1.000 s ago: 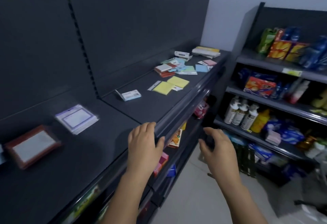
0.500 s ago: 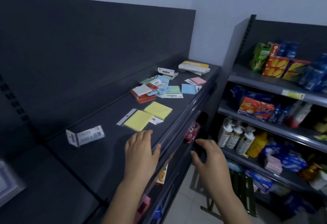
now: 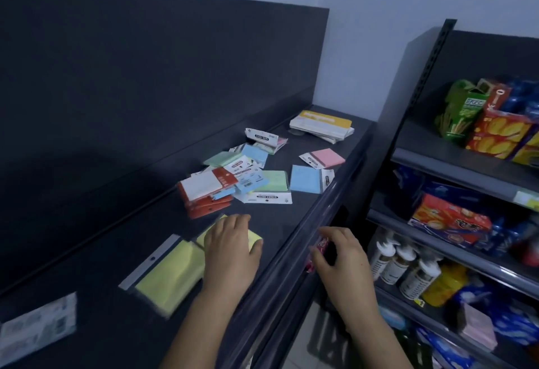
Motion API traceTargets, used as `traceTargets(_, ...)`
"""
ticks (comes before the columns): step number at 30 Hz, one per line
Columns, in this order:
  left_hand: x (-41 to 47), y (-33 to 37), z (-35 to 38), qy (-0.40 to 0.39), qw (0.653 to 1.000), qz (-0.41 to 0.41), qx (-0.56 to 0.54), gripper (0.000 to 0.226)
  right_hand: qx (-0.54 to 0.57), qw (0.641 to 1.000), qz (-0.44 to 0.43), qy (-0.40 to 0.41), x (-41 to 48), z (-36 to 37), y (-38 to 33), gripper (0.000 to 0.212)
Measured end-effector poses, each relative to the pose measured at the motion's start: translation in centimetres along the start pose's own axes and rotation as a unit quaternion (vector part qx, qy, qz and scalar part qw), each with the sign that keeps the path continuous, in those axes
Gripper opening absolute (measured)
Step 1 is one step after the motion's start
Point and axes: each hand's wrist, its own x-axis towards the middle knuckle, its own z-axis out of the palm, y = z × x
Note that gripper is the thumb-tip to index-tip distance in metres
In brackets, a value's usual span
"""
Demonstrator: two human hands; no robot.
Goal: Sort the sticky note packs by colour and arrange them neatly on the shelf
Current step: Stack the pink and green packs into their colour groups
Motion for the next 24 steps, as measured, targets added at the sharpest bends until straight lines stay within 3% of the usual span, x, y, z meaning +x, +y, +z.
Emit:
traceTargets(13,11.9,2.0,4.7,0.051,0.986,-0.156,0.037,0.045,0.034,0.985,-0.119,-0.119,20.1,4.3,5.1,0.032)
traceTargets(24,12.2,0.6,4.9,0.08,0.976,-0.199,0.044,0.05,0.053,0.964,-0.15,-0.213,21.8,8.1,4.7,0.033)
